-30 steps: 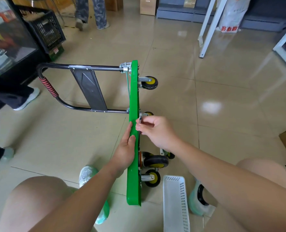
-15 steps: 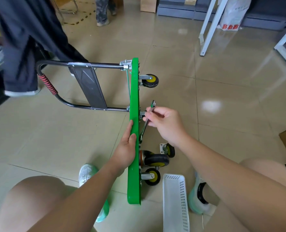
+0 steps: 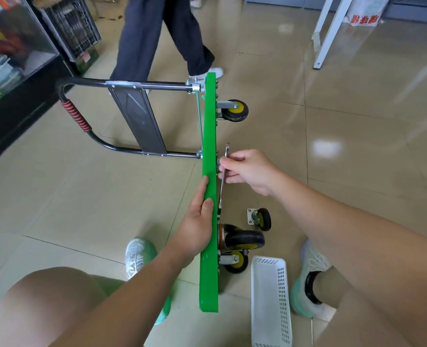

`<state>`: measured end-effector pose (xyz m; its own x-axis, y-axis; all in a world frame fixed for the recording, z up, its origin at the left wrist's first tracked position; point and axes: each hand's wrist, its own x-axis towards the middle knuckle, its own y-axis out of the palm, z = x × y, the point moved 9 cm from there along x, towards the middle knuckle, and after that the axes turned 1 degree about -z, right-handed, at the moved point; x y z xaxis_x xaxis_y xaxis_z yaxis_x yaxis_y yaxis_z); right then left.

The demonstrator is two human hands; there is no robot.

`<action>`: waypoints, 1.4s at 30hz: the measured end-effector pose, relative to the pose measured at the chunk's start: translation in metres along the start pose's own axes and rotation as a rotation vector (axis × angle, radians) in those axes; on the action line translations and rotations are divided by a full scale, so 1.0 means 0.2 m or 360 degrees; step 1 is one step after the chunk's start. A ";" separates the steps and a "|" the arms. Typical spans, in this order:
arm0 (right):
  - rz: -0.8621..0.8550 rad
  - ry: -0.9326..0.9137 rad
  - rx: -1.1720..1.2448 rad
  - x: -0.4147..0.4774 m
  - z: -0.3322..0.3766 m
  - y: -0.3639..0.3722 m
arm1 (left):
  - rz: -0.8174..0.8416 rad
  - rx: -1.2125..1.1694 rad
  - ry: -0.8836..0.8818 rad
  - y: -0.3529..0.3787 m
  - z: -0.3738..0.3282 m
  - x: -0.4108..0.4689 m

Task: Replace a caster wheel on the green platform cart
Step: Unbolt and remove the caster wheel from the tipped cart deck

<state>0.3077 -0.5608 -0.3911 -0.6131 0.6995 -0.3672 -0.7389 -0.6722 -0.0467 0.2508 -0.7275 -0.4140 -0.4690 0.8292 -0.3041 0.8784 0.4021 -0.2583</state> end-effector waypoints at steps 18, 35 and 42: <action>0.0070 0.0081 0.0133 -0.01 -0.09 0.07 | -0.0036 -0.0036 0.0056 0.00 0.02 0.02; 0.0016 -0.0330 -0.0016 -0.36 0.07 0.08 | -0.0027 -0.0058 0.0071 0.00 0.00 0.02; 0.0056 -0.0371 -0.0012 -0.40 0.08 0.10 | -0.0018 -0.0044 0.0069 0.01 0.00 0.01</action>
<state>0.3383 -0.6259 -0.3470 -0.6871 0.7121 -0.1444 -0.7143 -0.6984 -0.0448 0.2513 -0.7243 -0.4145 -0.4748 0.8404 -0.2613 0.8757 0.4215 -0.2356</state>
